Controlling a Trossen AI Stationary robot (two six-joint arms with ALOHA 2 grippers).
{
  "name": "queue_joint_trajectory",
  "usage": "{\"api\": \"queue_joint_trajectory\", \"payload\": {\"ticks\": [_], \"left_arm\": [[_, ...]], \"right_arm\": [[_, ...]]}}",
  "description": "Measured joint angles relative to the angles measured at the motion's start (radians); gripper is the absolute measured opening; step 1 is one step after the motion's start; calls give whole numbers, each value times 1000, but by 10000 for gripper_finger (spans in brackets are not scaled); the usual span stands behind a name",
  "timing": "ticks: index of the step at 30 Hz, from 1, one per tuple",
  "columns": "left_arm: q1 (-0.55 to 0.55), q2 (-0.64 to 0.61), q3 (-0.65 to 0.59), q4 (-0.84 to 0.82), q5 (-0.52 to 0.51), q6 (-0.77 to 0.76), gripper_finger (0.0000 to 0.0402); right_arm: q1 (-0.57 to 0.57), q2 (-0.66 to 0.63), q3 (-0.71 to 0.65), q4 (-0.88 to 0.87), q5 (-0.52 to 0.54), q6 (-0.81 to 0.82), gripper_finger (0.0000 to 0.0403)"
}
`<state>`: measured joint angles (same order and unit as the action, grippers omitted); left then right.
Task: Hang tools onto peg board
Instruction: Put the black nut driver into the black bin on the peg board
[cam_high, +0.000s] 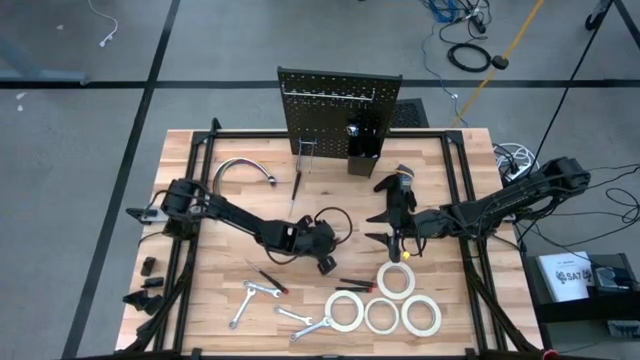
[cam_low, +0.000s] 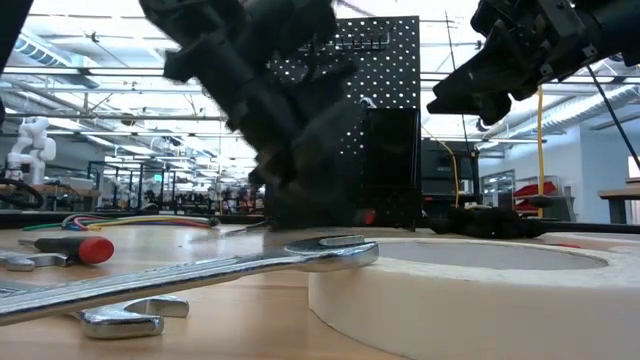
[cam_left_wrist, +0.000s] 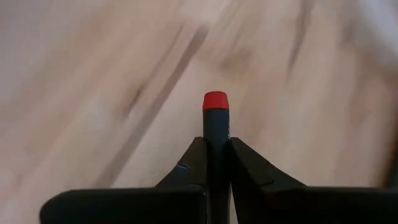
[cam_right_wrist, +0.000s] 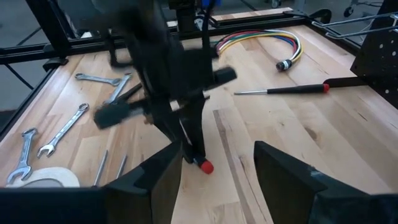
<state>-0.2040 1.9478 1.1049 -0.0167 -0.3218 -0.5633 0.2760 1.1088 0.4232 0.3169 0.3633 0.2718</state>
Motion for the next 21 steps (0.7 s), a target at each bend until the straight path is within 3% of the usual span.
{"api": "queue_joint_trajectory", "payload": {"ticks": [12,16,21], "left_arm": [[7,-20,102,23,4,170,29],[7,-55,102,83,0,252,29],[26,-150,65,107,-103,321,29]], "right_arm": [[0,0,0,-26,-1,0,194],[9,-1,0,44,2,-22,194],[25,-1,0,118,1,-75,194]]}}
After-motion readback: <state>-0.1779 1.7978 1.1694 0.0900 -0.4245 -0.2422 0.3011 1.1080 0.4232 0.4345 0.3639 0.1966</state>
